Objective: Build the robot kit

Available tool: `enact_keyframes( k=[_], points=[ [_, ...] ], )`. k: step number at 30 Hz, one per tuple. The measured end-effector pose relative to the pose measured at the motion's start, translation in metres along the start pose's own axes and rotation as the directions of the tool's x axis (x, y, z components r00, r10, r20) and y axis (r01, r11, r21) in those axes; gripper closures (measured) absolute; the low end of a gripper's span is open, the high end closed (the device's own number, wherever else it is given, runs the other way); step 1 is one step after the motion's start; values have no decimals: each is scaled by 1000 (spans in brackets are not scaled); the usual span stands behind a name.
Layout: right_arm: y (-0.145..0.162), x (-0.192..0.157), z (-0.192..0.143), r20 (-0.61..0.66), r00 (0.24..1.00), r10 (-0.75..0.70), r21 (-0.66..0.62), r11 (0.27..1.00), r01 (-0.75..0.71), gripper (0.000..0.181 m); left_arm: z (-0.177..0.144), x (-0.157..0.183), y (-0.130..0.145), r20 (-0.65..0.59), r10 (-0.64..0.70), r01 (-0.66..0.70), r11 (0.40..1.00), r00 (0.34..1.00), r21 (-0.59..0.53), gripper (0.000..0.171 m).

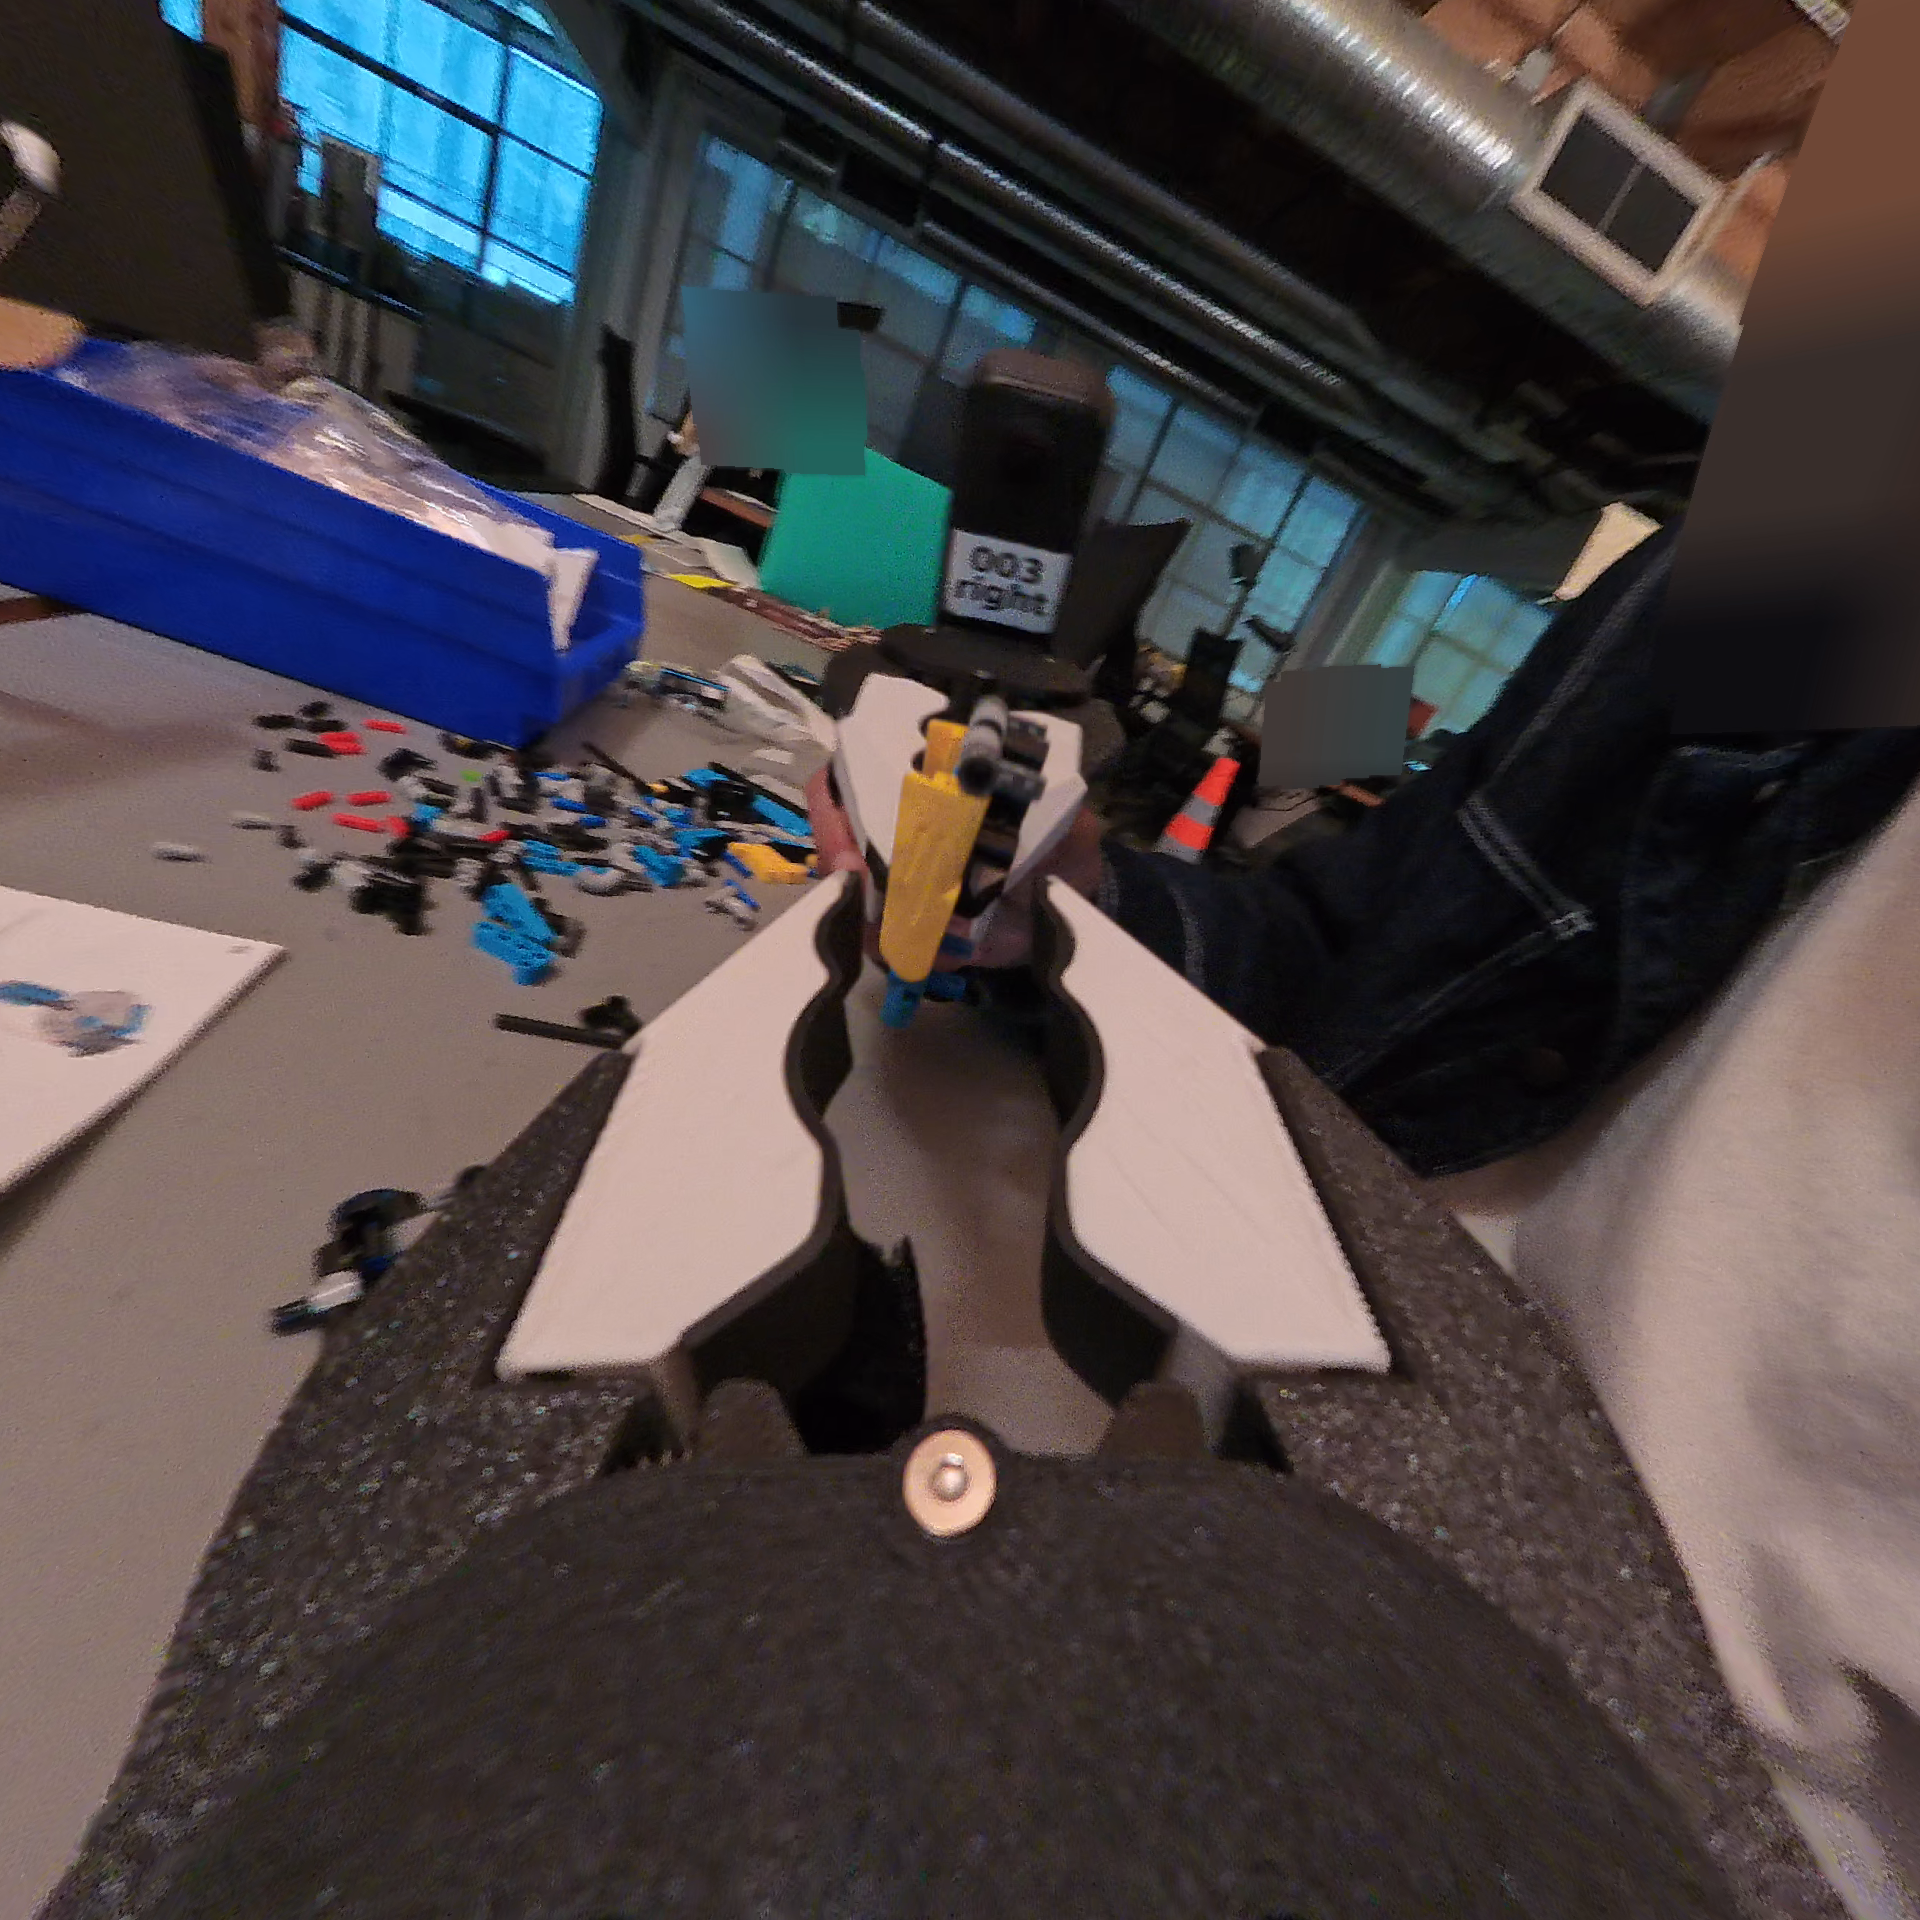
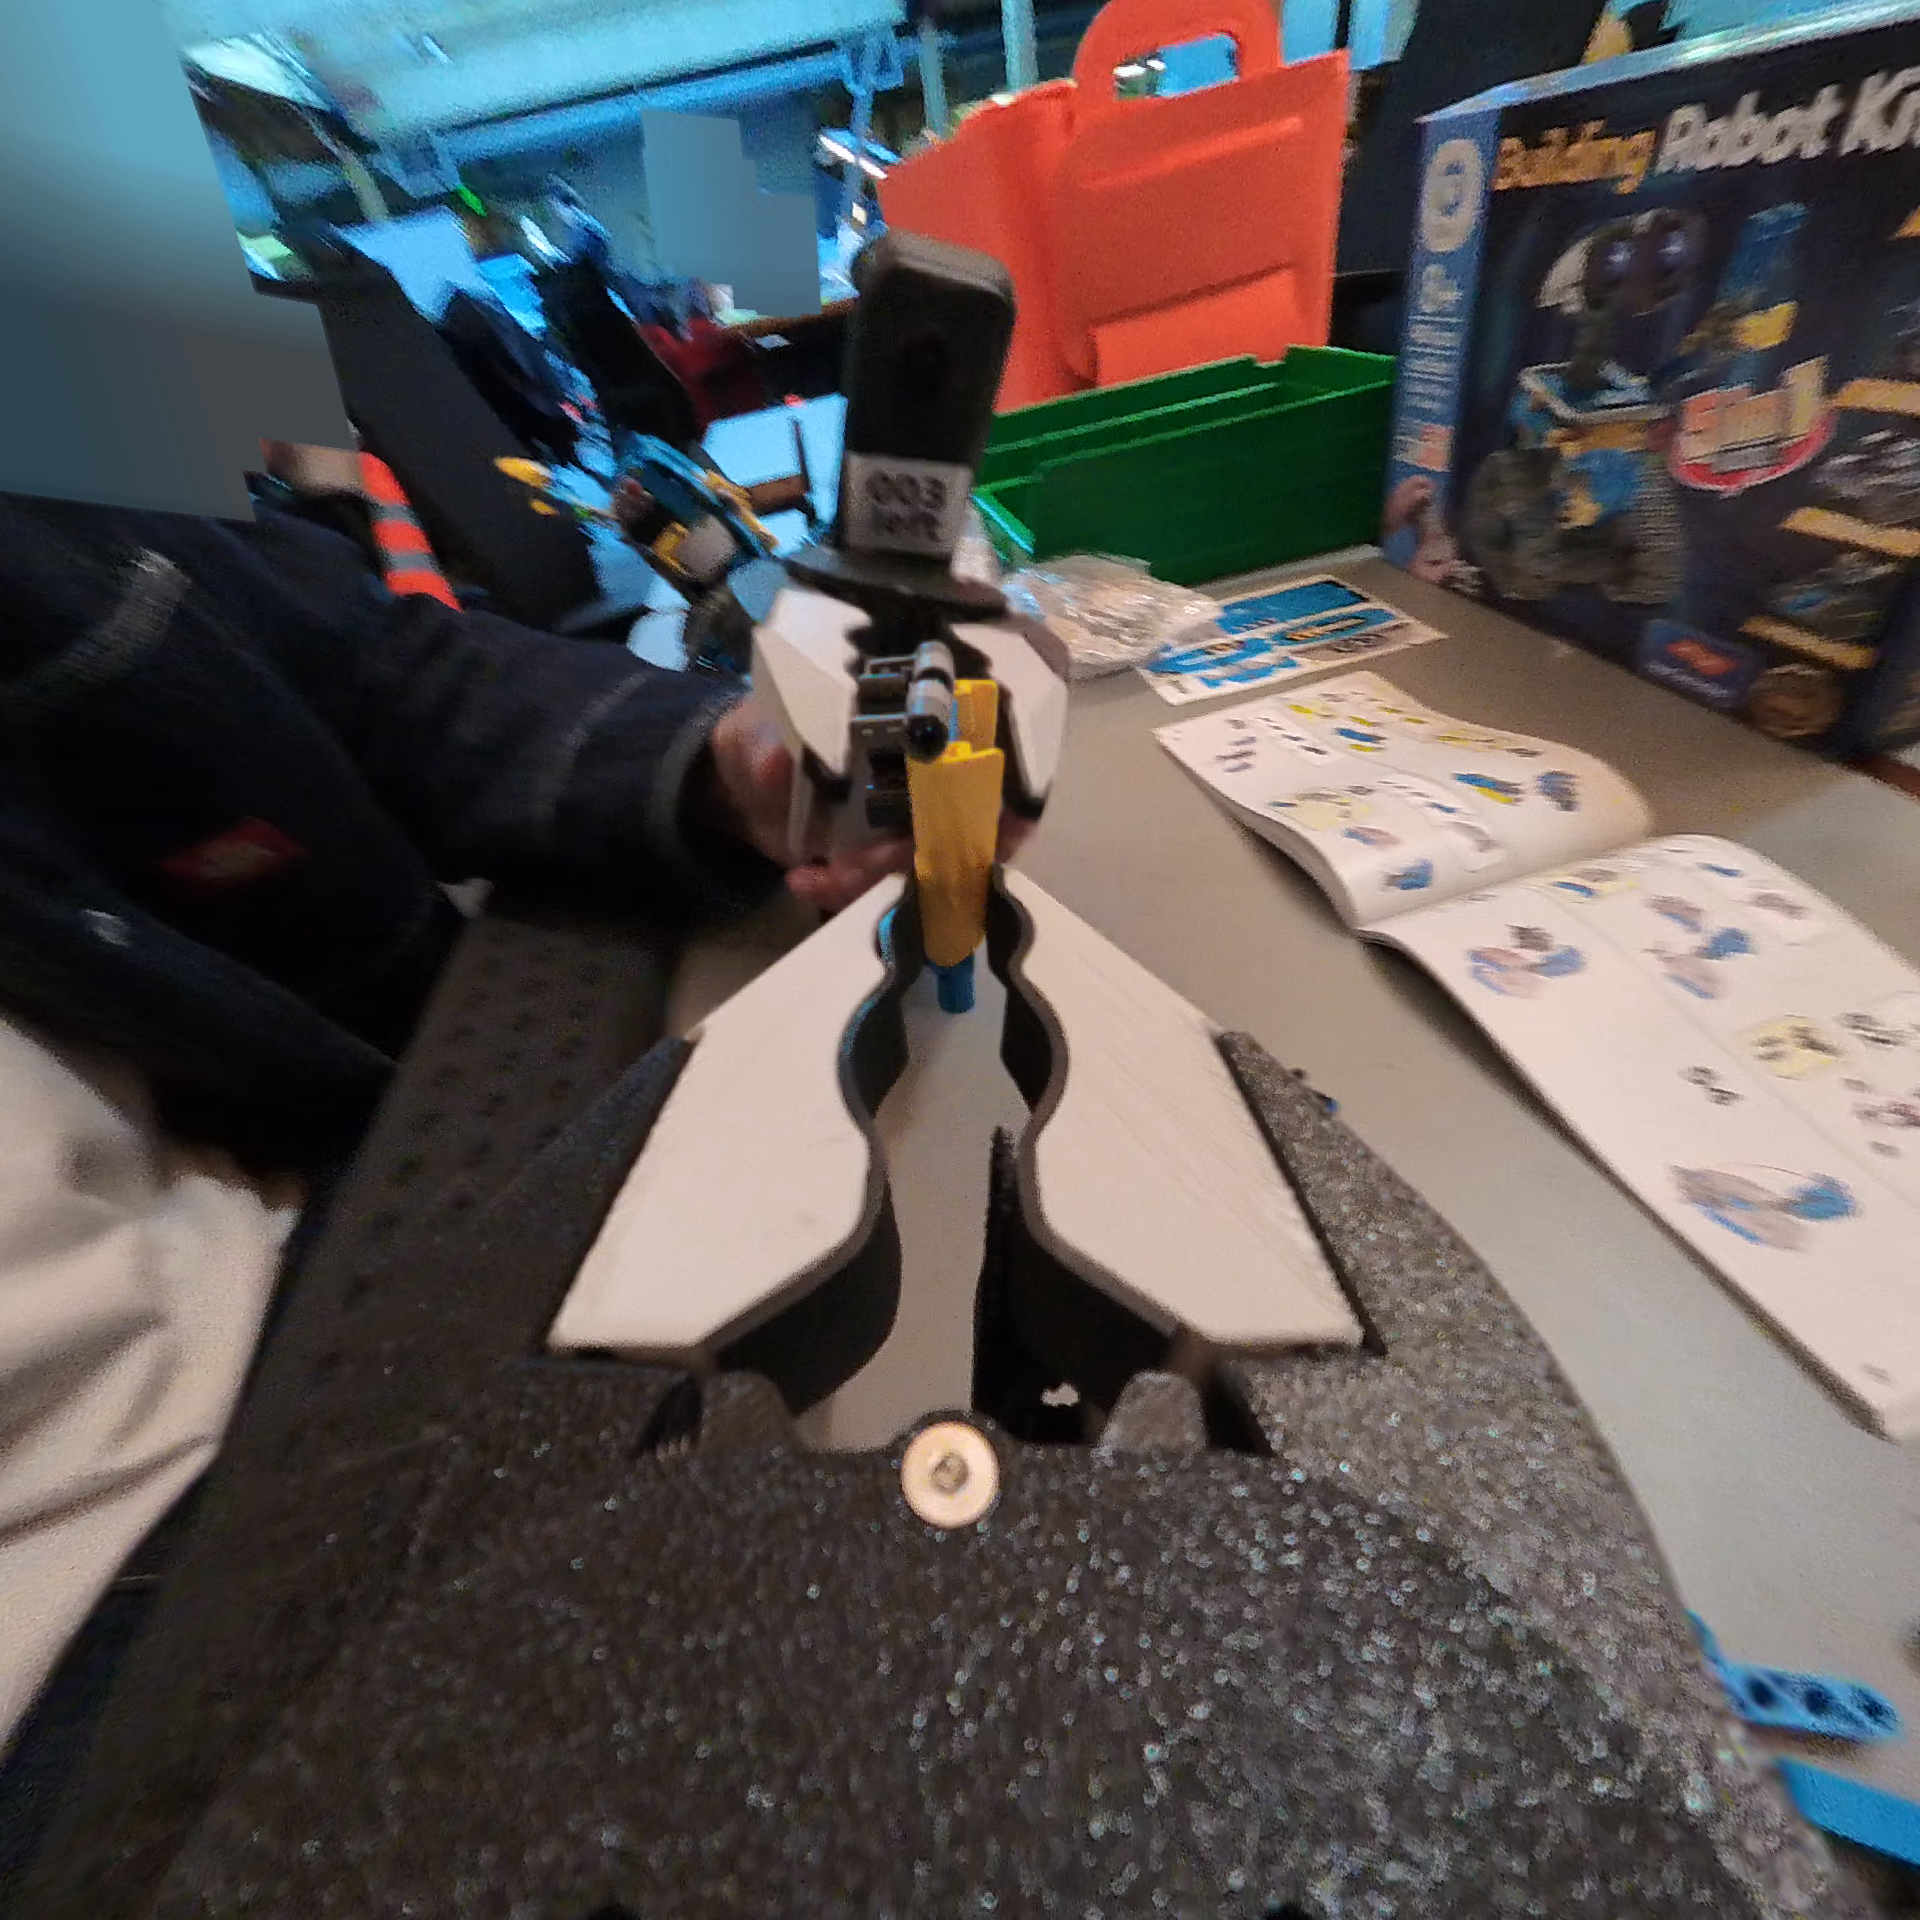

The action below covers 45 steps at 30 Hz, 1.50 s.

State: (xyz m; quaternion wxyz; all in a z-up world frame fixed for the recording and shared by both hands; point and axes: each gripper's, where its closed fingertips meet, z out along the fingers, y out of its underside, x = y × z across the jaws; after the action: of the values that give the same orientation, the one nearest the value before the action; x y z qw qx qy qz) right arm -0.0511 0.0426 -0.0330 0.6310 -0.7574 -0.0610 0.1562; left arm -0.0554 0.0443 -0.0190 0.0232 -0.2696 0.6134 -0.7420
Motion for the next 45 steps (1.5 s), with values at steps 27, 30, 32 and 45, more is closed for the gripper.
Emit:
enact_keyframes(
  k=[27,30,32,45],
  points=[
    [9,-10,5,60,998,0,-46,999,3,170,-6,14,-10,43,242,-242,970,969,5,157],
    [10,-12,5,78,997,10,-48,999,-6,170,-6,16,-9,22,229,-230,973,973,5,157],
    [10,-13,5,83,996,16,-50,999,-11,170,-7,16,-9,17,224,-224,974,974,2,157],
    [91,53,-36,-368,910,191,-562,733,-382,169,-23,-70,38,347,217,-105,944,913,-314,147]
  ],
)
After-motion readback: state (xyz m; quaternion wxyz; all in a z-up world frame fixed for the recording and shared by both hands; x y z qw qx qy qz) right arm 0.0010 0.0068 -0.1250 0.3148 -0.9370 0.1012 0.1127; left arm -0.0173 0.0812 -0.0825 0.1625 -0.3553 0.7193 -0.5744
